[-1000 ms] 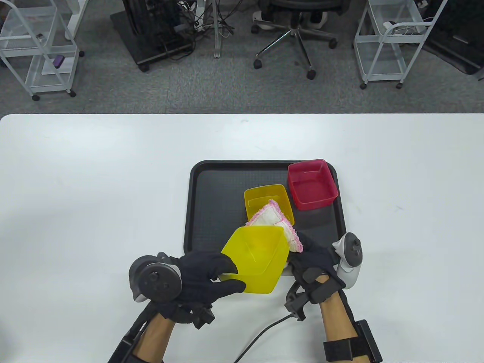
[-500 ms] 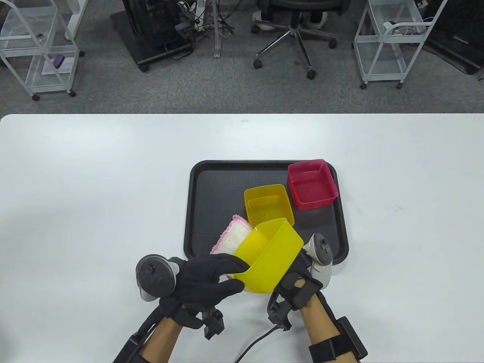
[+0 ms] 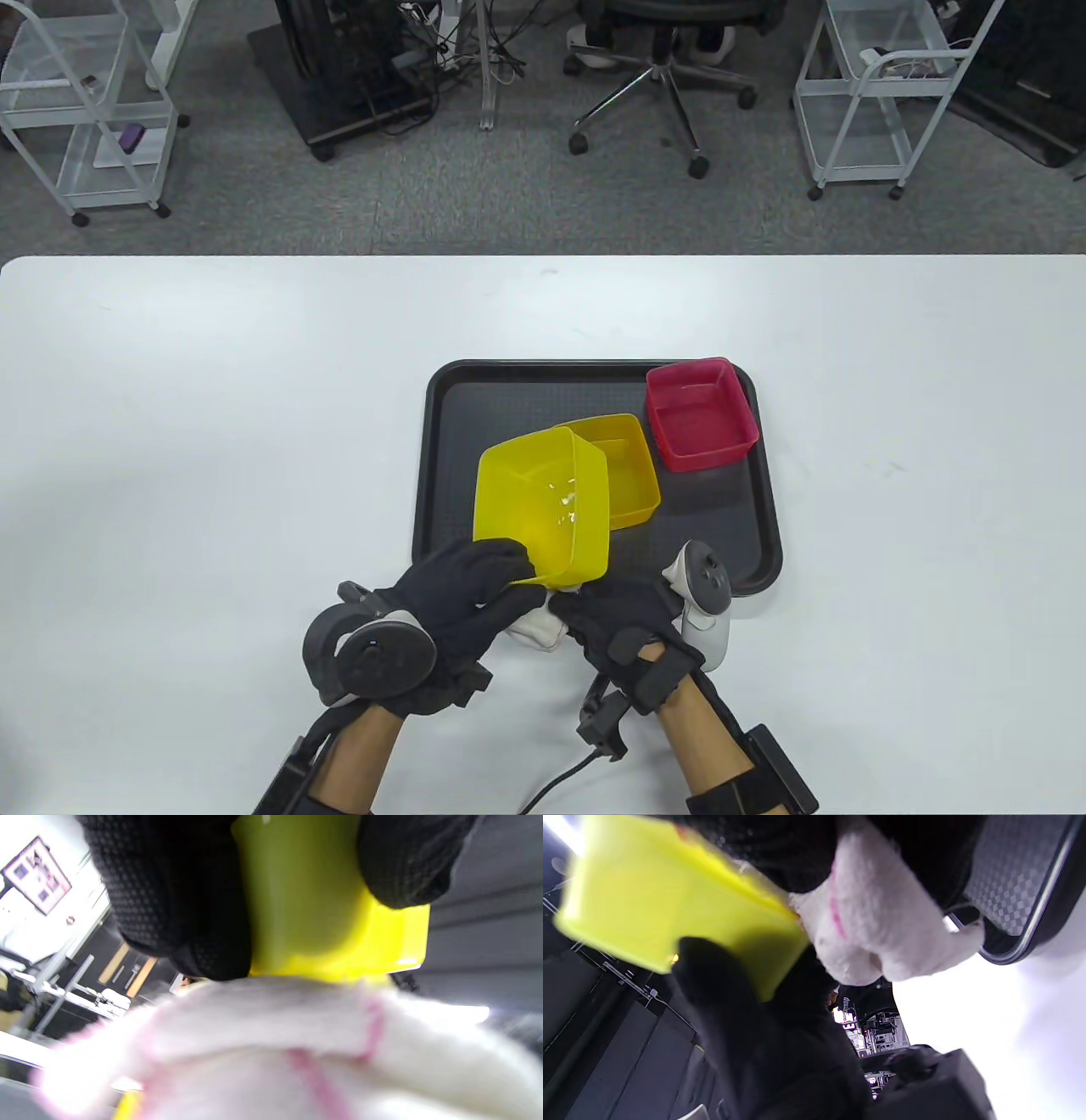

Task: Wipe plastic food containers with dish cloth

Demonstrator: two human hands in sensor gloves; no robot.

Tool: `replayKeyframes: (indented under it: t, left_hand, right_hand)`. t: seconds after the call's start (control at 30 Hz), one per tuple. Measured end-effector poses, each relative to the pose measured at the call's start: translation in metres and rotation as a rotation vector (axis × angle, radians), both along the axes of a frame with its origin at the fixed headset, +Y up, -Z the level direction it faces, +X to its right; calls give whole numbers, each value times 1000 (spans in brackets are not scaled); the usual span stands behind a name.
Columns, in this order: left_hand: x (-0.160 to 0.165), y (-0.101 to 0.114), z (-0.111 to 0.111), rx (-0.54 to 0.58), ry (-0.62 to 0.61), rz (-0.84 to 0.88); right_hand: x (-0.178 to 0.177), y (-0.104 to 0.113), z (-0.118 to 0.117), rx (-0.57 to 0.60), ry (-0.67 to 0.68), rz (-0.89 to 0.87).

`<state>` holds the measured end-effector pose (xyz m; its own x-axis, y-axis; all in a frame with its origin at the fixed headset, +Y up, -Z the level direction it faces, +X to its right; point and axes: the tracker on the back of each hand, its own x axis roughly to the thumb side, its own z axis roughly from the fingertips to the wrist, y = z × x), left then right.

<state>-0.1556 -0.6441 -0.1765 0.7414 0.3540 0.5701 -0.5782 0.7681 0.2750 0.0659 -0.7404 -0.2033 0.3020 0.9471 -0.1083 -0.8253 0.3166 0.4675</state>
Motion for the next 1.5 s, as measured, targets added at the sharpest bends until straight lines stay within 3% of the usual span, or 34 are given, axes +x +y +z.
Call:
replayKeyframes:
  t: [0.13,0.23,0.47,0.63,0.73,0.87,1.07,1.3,1.4,1.5]
  left_hand:
    - [-4,-3,-4,-8,54,-40]
    - [-4,-3,-5,-8,64,-64]
    - [21,-2,6,-84,-146,55]
    - [34,4,14,-49,-170,86]
    - [23,5,10,9,-37,28]
    - [3,1,3,21,49,-49]
    - [-2,-3,-2,22,65,-116]
    - [31,-1,13,-6,-133,-48]
    - [41,1,18,-17,-178,-7]
    - [40,4,17,-30,-178,37]
  right_hand:
    - [5,1,-1,-10,-22,-33]
    - [18,6,-5,10,-111,-57]
    - [38,7,-14,16,-336,-141]
    - [26,2,-10,-21,-216,-64]
    - [13,4,-6,-24,11,-26]
    - [8,3,-4,-22,137,27]
    - [21,6,-8,-10,-53,3]
    - [39,6,-15,17,-307,-88]
    - [37,3,-14,8,-301,-58]
    - [27,1,-11,-18,-176,-23]
